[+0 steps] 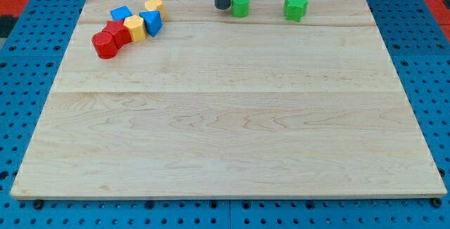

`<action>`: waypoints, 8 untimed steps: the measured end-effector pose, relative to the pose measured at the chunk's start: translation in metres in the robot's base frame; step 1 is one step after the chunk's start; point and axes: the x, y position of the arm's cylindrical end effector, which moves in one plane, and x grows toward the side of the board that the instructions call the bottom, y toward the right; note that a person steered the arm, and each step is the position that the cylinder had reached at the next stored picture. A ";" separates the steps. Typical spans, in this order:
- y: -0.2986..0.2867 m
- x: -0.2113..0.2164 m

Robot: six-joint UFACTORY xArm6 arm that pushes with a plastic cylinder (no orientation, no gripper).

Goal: Move the green circle to the left side of the green star

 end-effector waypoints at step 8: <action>0.051 0.048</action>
